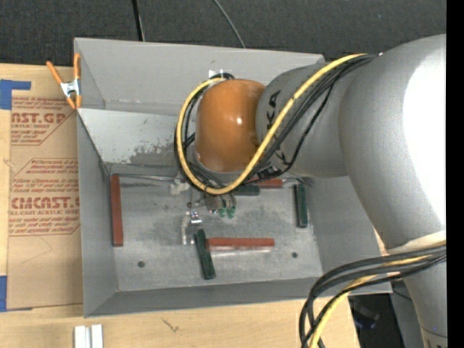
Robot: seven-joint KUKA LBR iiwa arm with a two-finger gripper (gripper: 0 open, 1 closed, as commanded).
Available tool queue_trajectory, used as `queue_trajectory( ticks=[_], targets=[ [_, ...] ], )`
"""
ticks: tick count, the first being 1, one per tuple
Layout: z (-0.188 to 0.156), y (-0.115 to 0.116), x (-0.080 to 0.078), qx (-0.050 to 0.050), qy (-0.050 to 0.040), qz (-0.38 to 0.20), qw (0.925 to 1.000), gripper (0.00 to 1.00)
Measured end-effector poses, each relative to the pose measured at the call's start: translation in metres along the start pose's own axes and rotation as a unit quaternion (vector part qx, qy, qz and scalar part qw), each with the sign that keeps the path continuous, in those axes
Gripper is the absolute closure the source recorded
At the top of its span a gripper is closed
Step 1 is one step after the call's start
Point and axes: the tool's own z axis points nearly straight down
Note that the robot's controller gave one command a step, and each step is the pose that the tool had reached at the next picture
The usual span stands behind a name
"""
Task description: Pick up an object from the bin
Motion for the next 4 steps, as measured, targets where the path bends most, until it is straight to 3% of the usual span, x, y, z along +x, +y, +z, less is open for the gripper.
queue_trajectory(
  ticks=[1,2,3,4],
  targets=[
    [-0.015,-0.021,0.034,0.001,0.0051,-0.011,0.9999,0.00],
    [0.002,-0.086,0.048,0.000,0.0016,-0.002,1.0000,0.00],
    [0.039,-0.103,0.048,0.000,-0.0032,-0.045,0.9990,0.00],
    [0.034,-0.105,0.056,-0.001,-0.0045,0.029,0.9996,1.00]
  ],
)
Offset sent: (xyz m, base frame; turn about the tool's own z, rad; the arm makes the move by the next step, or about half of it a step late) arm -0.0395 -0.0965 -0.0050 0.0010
